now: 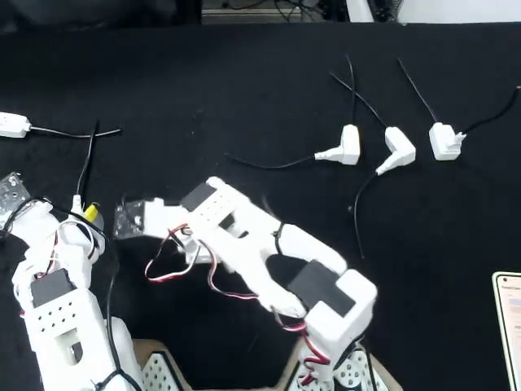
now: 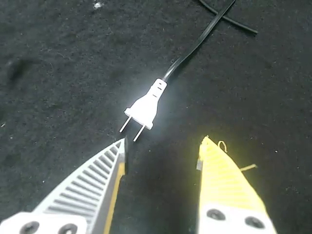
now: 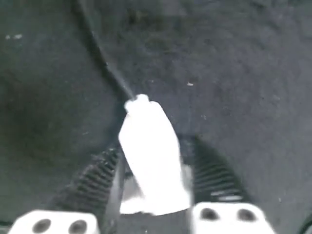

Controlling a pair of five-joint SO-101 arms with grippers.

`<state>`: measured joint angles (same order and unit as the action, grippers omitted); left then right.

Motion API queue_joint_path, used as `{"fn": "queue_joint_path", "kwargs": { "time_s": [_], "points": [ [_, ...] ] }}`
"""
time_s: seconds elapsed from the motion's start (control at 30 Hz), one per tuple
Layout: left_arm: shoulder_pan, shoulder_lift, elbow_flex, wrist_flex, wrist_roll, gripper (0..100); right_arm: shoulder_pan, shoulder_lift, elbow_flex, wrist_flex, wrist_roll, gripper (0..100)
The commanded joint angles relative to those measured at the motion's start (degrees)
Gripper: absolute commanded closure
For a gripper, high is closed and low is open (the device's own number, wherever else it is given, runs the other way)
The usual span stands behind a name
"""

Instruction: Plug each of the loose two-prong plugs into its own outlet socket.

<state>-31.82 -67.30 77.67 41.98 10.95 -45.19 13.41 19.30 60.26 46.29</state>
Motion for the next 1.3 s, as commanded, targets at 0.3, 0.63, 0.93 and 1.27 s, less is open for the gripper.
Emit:
{"fn": "queue_joint_path", "kwargs": {
  "time_s": [0.3, 0.63, 0.93, 1.27],
  "points": [
    [0.4, -0.88, -3.12, -0.26, 0.62, 76, 29.8, -22.55, 3.74, -0.44, -13.89, 98.8],
    [7.6, -0.79, -1.45, -1.05, -3.6, 76, 55.03, -12.09, -26.42, 17.14, -25.93, 98.7],
    [9.63, -0.88, 1.1, -4.04, -5.27, 76, 50.2, 13.58, -53.49, 25.14, -33.93, 98.7],
    [9.63, -0.88, 1.1, -4.13, -5.27, 76, 43.43, 39.25, -84.09, 27.25, -34.37, 98.8]
  ]
}}
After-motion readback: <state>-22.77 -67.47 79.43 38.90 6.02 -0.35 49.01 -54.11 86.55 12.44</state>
